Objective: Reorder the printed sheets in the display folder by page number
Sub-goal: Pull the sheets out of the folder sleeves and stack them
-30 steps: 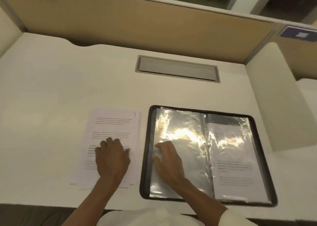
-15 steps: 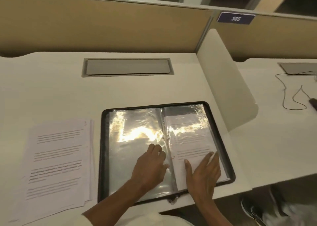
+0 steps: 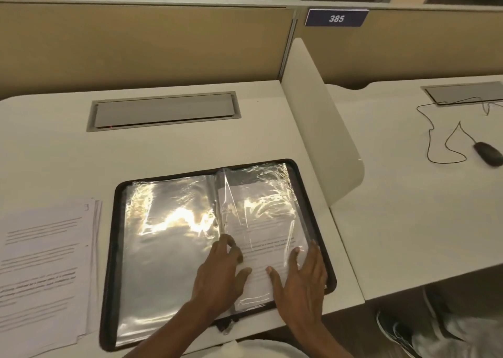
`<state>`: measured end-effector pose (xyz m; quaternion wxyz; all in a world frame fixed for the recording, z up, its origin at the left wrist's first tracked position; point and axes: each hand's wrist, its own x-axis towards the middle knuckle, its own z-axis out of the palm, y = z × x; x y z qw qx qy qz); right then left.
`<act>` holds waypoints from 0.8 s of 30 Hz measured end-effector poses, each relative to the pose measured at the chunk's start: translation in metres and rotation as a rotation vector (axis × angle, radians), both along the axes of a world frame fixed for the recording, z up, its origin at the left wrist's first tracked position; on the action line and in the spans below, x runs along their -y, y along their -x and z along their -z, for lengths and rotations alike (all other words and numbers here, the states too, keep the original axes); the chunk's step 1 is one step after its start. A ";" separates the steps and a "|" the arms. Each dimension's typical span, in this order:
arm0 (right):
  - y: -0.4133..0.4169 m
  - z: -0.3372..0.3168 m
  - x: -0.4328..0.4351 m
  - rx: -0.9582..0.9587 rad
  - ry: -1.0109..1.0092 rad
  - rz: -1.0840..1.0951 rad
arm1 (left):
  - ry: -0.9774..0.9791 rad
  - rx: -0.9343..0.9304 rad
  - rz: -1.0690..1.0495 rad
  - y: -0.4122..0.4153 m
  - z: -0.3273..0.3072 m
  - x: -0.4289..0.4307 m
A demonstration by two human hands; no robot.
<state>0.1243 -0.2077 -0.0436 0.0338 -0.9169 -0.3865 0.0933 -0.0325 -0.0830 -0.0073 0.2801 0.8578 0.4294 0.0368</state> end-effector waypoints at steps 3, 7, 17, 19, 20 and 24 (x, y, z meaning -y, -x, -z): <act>-0.004 -0.002 0.000 -0.006 -0.053 -0.111 | 0.028 0.036 -0.106 -0.006 0.000 0.004; -0.004 -0.003 -0.002 -0.104 -0.181 -0.247 | 0.024 0.019 -0.314 -0.020 -0.009 0.009; 0.001 -0.028 -0.018 -0.501 -0.227 -0.226 | 0.079 -0.102 -0.627 -0.025 -0.014 0.007; -0.006 -0.029 -0.021 -0.445 -0.205 -0.207 | 0.055 -0.153 -0.595 -0.024 -0.010 0.013; -0.009 -0.029 -0.022 -0.412 -0.200 -0.184 | 0.046 -0.159 -0.581 -0.024 -0.008 0.017; -0.023 -0.026 -0.029 -0.346 -0.204 -0.090 | 0.097 -0.035 -0.694 -0.024 -0.008 0.024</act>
